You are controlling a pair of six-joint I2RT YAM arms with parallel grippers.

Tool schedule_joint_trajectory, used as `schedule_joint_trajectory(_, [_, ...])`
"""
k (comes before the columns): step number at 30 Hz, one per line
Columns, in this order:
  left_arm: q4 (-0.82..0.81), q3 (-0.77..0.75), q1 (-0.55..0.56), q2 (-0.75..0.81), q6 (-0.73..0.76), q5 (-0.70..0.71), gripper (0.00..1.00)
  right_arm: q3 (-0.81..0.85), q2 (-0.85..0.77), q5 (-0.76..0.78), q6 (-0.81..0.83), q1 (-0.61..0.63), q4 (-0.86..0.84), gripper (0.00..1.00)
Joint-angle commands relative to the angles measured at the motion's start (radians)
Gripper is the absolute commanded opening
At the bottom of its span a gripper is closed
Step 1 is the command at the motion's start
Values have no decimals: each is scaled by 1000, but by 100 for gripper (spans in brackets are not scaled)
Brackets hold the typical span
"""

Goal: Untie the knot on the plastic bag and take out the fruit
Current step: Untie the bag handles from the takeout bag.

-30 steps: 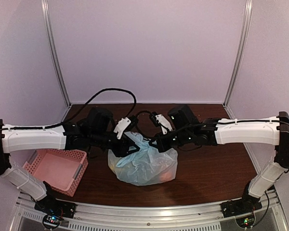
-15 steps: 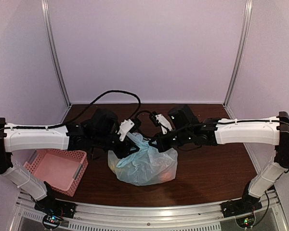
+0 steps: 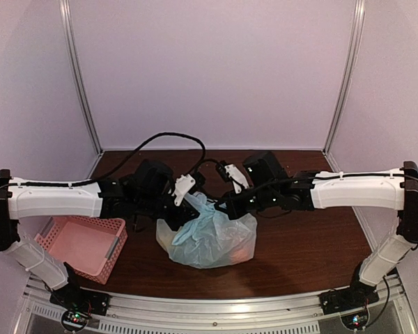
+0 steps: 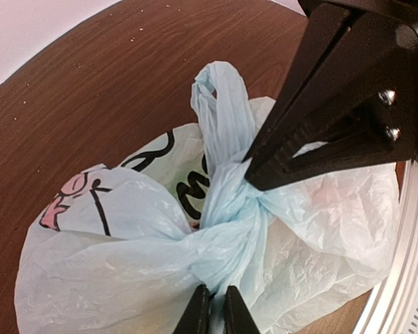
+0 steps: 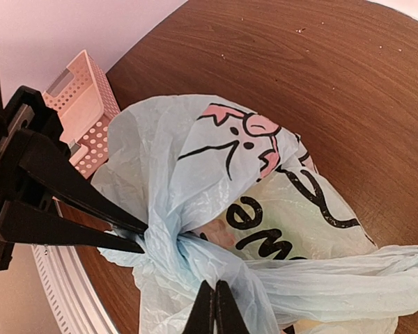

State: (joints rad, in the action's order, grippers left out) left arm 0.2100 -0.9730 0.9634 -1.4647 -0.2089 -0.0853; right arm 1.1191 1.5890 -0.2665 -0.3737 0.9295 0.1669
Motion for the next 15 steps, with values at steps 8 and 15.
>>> schedule_joint_trajectory(8, [-19, -16, 6, 16, -28, 28, 0, -27, -39, 23, -13, -7, -14, 0])
schedule_joint_trajectory(15, [-15, -20, 7, 26, -49, 52, 0, -46, -56, 50, -20, -13, -11, 0])
